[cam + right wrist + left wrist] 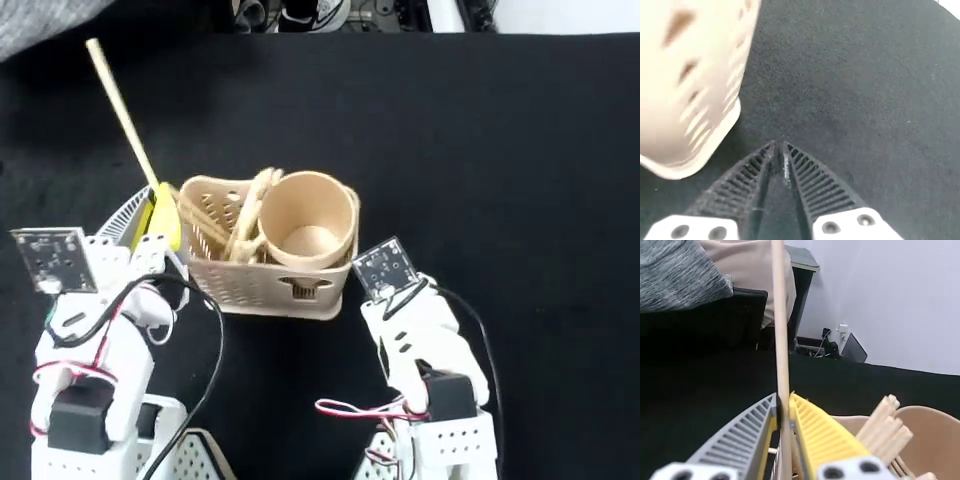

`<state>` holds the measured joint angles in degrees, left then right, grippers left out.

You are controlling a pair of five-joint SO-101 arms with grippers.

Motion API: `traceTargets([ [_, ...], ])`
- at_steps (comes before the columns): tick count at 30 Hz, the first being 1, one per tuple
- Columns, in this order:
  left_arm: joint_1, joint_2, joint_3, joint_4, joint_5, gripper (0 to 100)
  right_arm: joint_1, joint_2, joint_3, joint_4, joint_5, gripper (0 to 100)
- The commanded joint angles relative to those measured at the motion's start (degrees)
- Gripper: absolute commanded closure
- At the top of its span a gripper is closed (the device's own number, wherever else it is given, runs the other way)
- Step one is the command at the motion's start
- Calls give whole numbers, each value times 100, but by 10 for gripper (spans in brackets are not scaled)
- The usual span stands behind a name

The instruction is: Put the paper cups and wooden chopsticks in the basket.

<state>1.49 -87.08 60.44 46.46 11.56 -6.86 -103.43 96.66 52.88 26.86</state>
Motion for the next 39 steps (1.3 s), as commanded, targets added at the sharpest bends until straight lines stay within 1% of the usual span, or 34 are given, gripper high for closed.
traceTargets([
  [1,22,-9,-286,53,53,971,26,-462,-22,18,44,986],
  [14,31,-9,-286,97,62,971,26,-462,-22,18,44,986],
  [20,629,-44,-409,97,62,971,26,-462,-22,18,44,986],
  [24,822,-378,-242,97,62,971,26,-462,-22,18,44,986],
  [31,804,-1327,532,53,18,968,35,-462,-22,0,44,986],
  [32,804,-1424,611,53,18,953,35,-462,-22,0,44,986],
  [36,769,-1380,910,97,53,813,44,-462,-22,0,44,986],
  [39,769,-1222,848,97,35,802,44,-462,-22,-9,123,986],
])
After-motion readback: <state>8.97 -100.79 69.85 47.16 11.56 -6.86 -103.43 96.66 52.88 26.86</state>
